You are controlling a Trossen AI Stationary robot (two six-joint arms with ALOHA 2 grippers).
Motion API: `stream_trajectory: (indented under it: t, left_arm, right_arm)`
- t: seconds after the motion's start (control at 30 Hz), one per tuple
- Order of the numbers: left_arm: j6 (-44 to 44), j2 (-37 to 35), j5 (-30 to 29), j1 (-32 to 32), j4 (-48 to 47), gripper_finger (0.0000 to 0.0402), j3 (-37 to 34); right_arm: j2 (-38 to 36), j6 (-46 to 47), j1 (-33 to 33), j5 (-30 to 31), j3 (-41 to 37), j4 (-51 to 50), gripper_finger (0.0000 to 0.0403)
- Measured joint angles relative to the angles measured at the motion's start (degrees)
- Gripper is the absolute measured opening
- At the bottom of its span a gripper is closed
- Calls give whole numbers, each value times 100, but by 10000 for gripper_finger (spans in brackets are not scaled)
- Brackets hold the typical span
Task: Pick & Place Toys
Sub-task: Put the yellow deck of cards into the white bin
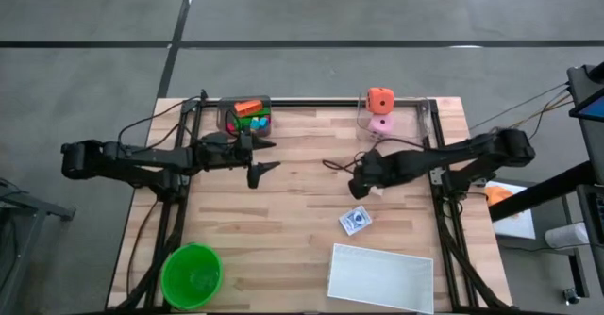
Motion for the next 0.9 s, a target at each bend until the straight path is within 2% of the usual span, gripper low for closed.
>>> stream_trajectory:
  t: [0.23,0.5,0.67,0.9]
  left_arm:
    - [-76,0,0,0,-25,323,2]
    - [-76,0,-2,0,-78,323,2]
    - [-119,0,-2,0,-173,323,2]
    - [-209,0,-2,-4,-213,323,0]
  right_arm:
    - [433,580,1,-396,-1,-143,313]
    - [392,842,-3,-615,-7,-756,313]
    - [511,624,-55,-550,-17,-904,313]
    - [1083,-79,-100,-415,9,-884,308]
